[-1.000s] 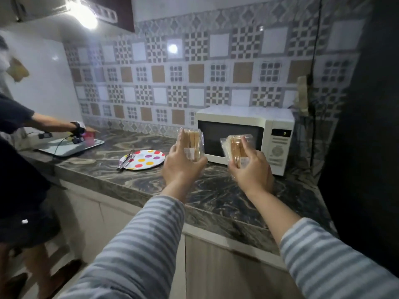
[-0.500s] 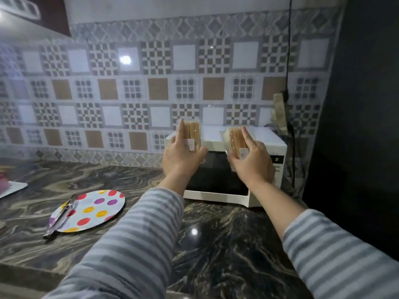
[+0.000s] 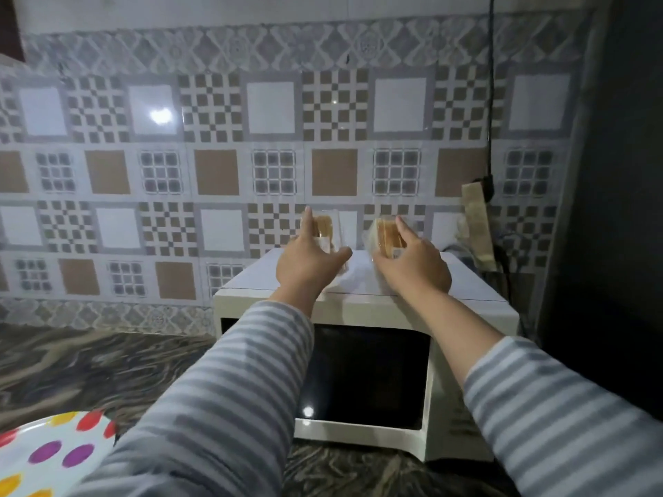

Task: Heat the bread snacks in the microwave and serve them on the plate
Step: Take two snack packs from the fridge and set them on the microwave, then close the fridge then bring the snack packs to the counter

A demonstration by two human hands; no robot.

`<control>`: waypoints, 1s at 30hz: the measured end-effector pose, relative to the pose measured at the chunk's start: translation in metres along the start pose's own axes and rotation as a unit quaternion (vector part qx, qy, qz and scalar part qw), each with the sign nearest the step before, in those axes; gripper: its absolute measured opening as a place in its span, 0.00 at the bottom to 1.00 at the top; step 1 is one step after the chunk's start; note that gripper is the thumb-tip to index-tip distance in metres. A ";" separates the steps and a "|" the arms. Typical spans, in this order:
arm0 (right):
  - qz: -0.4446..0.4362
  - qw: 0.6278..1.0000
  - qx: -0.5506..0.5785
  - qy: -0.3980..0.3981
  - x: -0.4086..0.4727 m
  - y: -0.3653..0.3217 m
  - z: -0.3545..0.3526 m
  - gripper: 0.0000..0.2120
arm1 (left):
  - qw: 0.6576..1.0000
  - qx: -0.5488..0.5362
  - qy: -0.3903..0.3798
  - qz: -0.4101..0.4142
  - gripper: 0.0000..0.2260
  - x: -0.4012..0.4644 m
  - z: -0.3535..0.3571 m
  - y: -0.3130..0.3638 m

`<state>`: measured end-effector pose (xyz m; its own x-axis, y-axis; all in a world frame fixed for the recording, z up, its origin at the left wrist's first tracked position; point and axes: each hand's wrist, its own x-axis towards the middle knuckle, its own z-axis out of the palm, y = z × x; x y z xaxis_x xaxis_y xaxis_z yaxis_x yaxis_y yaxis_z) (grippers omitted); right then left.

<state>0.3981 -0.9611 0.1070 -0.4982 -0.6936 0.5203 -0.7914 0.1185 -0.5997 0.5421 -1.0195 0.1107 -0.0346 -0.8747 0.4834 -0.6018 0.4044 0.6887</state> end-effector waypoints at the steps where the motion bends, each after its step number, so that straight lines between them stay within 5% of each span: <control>1: 0.008 1.000 -0.004 -0.003 0.008 0.003 0.007 0.33 | 1.000 0.001 -0.007 -0.002 0.42 0.008 0.008 -0.003; 17: 0.018 0.990 -0.120 -0.069 0.027 0.010 0.024 0.32 | 0.988 0.122 -0.095 -0.022 0.39 0.030 0.030 -0.019; 22: -0.005 0.986 -0.146 -0.076 -0.001 0.005 -0.009 0.28 | 0.987 0.149 -0.064 0.018 0.27 -0.002 0.009 -0.007; 30: 0.030 0.977 -0.177 -0.116 -0.112 0.003 -0.055 0.25 | 0.981 0.153 -0.119 0.030 0.26 -0.111 -0.033 -0.002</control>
<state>0.4323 -0.8434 0.0805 -0.4857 -0.8156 0.3145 -0.8569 0.3731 -0.3557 0.5737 -0.9148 0.0736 -0.2399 -0.9042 0.3533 -0.8033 0.3892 0.4508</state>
